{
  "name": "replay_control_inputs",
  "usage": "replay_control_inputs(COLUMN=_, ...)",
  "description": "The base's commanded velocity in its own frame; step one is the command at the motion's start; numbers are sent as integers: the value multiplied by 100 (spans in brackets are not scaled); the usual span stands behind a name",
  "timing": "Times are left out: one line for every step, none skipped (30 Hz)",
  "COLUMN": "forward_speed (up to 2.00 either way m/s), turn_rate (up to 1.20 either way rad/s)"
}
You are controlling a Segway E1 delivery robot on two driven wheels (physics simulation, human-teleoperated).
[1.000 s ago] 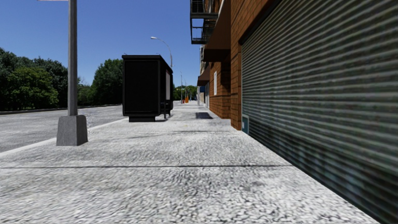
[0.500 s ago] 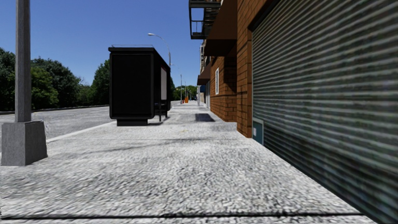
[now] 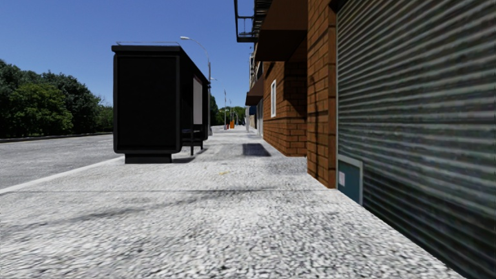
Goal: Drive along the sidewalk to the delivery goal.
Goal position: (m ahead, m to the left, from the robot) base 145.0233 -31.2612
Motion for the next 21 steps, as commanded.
replay_control_inputs(forward_speed=200, turn_rate=0)
replay_control_inputs(forward_speed=200, turn_rate=0)
replay_control_inputs(forward_speed=200, turn_rate=0)
replay_control_inputs(forward_speed=200, turn_rate=0)
replay_control_inputs(forward_speed=200, turn_rate=0)
replay_control_inputs(forward_speed=200, turn_rate=0)
replay_control_inputs(forward_speed=200, turn_rate=0)
replay_control_inputs(forward_speed=200, turn_rate=0)
replay_control_inputs(forward_speed=200, turn_rate=0)
replay_control_inputs(forward_speed=200, turn_rate=0)
replay_control_inputs(forward_speed=200, turn_rate=0)
replay_control_inputs(forward_speed=200, turn_rate=0)
replay_control_inputs(forward_speed=200, turn_rate=0)
replay_control_inputs(forward_speed=200, turn_rate=0)
replay_control_inputs(forward_speed=200, turn_rate=0)
replay_control_inputs(forward_speed=200, turn_rate=0)
replay_control_inputs(forward_speed=200, turn_rate=0)
replay_control_inputs(forward_speed=200, turn_rate=0)
replay_control_inputs(forward_speed=200, turn_rate=0)
replay_control_inputs(forward_speed=200, turn_rate=0)
replay_control_inputs(forward_speed=200, turn_rate=0)
